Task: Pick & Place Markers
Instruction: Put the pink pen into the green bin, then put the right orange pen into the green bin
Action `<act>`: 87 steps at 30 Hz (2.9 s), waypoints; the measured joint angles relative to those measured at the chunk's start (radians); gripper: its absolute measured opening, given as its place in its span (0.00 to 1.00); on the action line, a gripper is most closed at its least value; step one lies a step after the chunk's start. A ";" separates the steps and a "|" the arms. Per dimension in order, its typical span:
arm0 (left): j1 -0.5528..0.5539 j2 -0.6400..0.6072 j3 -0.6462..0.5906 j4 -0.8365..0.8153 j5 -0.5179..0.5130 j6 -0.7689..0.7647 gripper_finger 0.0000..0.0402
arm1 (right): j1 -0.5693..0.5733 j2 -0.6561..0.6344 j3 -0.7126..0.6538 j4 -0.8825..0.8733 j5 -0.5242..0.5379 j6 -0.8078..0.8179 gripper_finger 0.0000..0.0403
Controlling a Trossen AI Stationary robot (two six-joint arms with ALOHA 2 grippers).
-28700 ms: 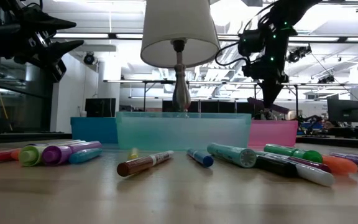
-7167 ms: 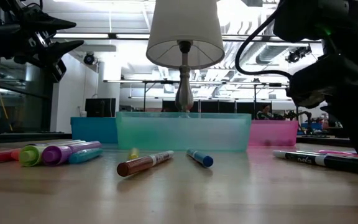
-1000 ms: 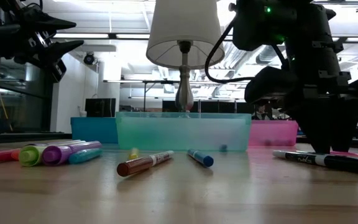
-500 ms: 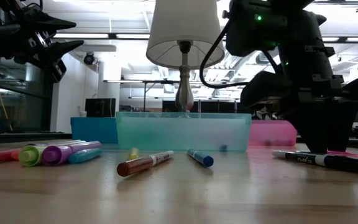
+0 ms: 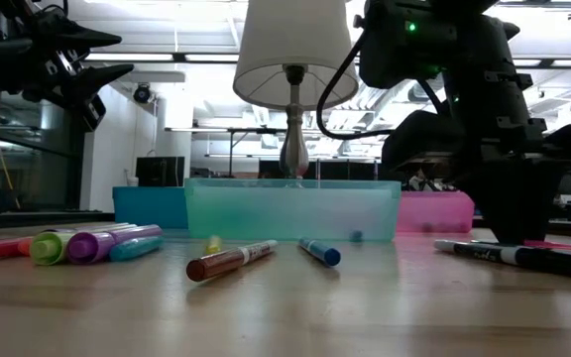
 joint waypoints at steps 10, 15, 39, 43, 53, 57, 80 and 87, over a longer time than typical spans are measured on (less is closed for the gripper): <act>0.000 0.000 0.000 0.000 0.000 0.000 0.39 | 0.002 -0.020 -0.005 -0.009 0.020 -0.002 0.09; 0.000 0.000 0.000 0.000 0.000 0.000 0.39 | -0.005 -0.070 -0.009 -0.047 0.052 -0.005 0.09; 0.000 0.000 0.000 0.000 0.000 0.000 0.39 | -0.170 -0.284 -0.006 0.073 0.194 -0.122 0.09; 0.000 0.000 0.000 0.000 0.000 0.000 0.39 | -0.214 -0.293 0.019 0.111 0.196 -0.183 0.09; 0.000 0.000 0.000 0.000 0.000 0.000 0.39 | -0.331 -0.285 0.165 0.085 0.257 -0.363 0.09; 0.000 0.000 0.000 0.000 0.000 0.000 0.39 | -0.370 -0.244 0.189 0.078 0.287 -0.411 0.09; 0.000 0.000 0.000 0.000 0.000 0.000 0.39 | -0.412 -0.100 0.192 0.053 0.261 -0.462 0.19; 0.000 0.000 0.000 0.000 0.000 0.000 0.39 | -0.412 -0.101 0.192 0.056 0.248 -0.468 0.28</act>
